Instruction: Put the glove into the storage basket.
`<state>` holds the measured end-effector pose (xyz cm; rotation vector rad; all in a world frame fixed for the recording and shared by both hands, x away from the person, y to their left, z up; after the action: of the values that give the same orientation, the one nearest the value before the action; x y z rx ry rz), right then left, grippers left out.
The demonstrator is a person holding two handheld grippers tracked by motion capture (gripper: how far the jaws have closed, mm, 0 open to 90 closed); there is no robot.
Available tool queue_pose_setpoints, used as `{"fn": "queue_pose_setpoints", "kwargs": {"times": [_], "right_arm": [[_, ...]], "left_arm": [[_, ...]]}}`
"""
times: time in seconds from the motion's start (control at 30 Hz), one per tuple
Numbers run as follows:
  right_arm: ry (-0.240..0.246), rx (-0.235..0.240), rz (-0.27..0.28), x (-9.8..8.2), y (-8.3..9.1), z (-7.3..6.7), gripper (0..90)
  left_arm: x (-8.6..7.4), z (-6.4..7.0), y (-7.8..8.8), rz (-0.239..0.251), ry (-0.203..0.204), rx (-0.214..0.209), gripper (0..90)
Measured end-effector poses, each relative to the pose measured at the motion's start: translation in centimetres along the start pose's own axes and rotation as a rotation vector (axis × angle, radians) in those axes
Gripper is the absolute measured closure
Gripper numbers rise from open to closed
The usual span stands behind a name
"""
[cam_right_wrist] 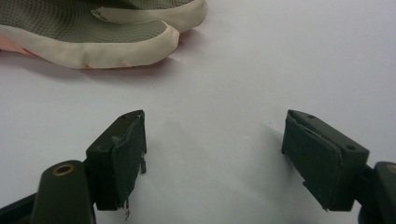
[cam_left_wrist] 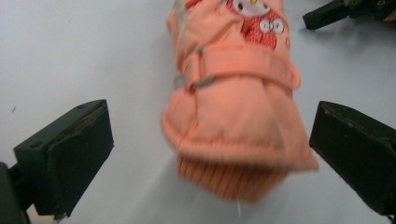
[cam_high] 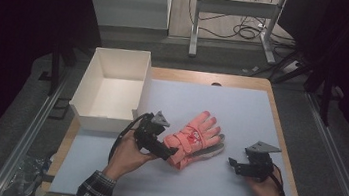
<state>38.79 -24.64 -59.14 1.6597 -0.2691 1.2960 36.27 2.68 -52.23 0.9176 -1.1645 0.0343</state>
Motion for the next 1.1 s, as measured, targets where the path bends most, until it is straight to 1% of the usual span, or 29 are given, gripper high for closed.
{"fn": "queue_pose_setpoints", "kwargs": {"times": [0.2,0.27,0.4,0.47,0.57,0.63,0.77,0.93,1.0,1.1], "right_arm": [[-0.001,0.0,0.001,0.0,0.0,0.0,22.2],[0.0,0.0,0.001,0.0,0.0,0.0,22.2],[-0.001,0.001,0.001,0.0,0.0,0.0,22.2],[0.0,0.001,0.001,0.0,0.0,0.0,22.2],[0.0,0.001,0.001,0.0,0.0,0.0,22.2],[0.003,0.001,0.002,0.0,0.0,0.0,22.2],[-0.001,0.001,0.001,0.0,0.0,0.0,22.2],[-0.001,0.001,0.001,0.0,0.0,0.0,22.2],[0.0,0.001,0.001,0.0,0.0,0.0,22.2],[-0.001,0.0,0.001,0.0,0.0,0.0,22.2]], "left_arm": [[1.4,0.5,-2.6,-0.03,-0.04,-0.019,0.0],[1.6,0.7,-3.4,-0.041,-0.041,-0.032,0.0],[1.9,0.9,-5.0,-0.065,-0.035,-0.055,0.0],[1.9,1.1,-5.4,-0.07,-0.032,-0.061,0.0],[1.6,1.7,-5.9,-0.101,-0.053,-0.073,0.0],[1.3,2.0,-6.4,-0.11,-0.066,-0.062,0.0],[0.7,2.2,-7.0,-0.137,-0.097,-0.038,0.0],[-0.1,2.3,-7.8,-0.164,-0.109,-0.004,0.0],[-0.5,2.3,-8.3,-0.175,-0.123,0.007,0.0],[-0.8,2.4,-8.6,-0.18,-0.136,0.019,0.0]]}}
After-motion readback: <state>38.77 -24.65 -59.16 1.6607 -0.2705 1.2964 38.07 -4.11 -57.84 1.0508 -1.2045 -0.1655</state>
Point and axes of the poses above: each handheld gripper's, and its own axes: y roughly backward along the jaws, x roughly out of its top, z roughly to its right, the point moved 9 cm from there along -y, roughly forward along the jaws, and after that the axes turned 10 degrees about z, right-handed, at the moved point
